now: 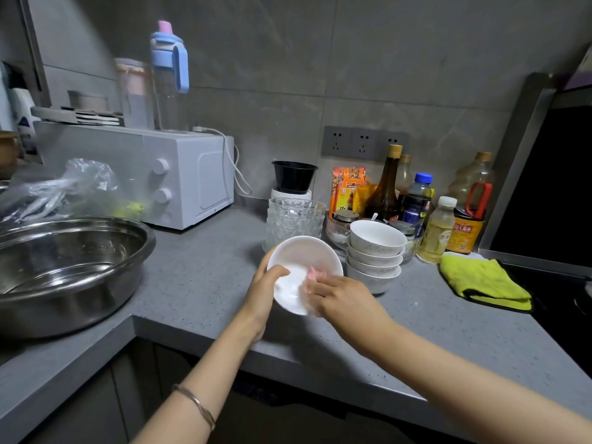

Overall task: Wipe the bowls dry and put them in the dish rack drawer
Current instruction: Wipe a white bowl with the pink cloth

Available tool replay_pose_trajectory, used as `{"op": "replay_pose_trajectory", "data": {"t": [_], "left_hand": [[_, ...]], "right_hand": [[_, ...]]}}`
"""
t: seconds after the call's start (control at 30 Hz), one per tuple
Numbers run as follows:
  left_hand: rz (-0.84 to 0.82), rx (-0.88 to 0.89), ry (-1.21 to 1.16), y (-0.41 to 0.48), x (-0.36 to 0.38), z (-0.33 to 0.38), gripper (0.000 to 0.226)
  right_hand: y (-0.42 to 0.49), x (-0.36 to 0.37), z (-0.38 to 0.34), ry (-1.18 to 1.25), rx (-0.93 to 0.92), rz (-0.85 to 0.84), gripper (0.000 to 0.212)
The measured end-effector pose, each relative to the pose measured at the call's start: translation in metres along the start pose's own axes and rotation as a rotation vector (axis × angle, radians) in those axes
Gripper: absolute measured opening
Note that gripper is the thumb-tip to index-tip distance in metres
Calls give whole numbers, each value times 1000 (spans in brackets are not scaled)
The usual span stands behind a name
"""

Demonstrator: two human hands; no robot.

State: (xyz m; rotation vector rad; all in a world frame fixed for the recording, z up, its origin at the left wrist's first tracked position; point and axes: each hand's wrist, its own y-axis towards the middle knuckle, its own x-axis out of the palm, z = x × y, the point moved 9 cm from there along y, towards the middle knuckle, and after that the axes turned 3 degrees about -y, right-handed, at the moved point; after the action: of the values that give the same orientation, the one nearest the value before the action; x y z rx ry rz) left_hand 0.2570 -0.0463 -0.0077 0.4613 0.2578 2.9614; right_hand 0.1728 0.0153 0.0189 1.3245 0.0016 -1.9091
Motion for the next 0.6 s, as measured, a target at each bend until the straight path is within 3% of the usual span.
{"op": "replay_pose_trajectory", "data": {"t": [0.1, 0.17, 0.27, 0.33, 0.4, 0.5, 0.6], "left_hand": [[-36, 6, -72, -10, 15, -10, 35], [0, 25, -107, -14, 18, -13, 31], [75, 26, -108, -13, 5, -12, 29], [19, 5, -6, -8, 1, -10, 31], [-83, -8, 129, -5, 3, -7, 34], [-133, -39, 169, -3, 4, -3, 33], [-164, -40, 68, -5, 7, -7, 44]], "right_hand": [[7, -14, 3, 184, 252, 30, 6], [6, 4, 1, 343, 348, -113, 14], [-3, 12, -11, 370, 123, -93, 20], [-14, 19, -10, 129, -107, -61, 22], [-20, 14, -3, -24, -226, -14, 16], [-17, 12, -1, -106, -206, -58, 28], [-9, 8, -4, -28, -26, -74, 15]]}}
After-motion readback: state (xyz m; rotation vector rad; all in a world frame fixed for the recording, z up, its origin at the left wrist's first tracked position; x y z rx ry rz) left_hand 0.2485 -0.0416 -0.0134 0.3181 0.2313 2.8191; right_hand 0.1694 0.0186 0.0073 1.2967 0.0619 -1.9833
